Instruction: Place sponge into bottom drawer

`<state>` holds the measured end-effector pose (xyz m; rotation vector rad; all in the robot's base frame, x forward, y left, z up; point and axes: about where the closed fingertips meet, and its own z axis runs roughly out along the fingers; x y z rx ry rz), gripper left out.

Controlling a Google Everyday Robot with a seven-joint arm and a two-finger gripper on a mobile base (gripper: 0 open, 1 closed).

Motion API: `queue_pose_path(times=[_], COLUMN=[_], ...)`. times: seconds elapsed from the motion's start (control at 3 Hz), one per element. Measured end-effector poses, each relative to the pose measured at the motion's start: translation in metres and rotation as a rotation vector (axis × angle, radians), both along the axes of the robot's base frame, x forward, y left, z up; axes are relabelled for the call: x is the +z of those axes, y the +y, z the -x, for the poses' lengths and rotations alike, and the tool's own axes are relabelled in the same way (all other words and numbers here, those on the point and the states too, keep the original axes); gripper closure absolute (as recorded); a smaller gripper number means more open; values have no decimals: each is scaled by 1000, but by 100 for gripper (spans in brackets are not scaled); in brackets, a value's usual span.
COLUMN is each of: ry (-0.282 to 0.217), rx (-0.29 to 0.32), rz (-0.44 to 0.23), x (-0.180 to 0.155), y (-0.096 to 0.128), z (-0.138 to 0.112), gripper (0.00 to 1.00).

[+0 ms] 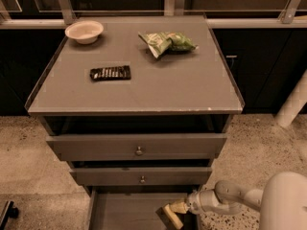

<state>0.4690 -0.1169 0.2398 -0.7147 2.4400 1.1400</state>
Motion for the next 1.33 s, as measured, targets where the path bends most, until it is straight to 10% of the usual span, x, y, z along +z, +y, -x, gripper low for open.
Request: queue_pose_path(times=[1.33], ry=[1], rx=[0], rz=[0], x=[0], y=[0], z=[0], gripper=[12])
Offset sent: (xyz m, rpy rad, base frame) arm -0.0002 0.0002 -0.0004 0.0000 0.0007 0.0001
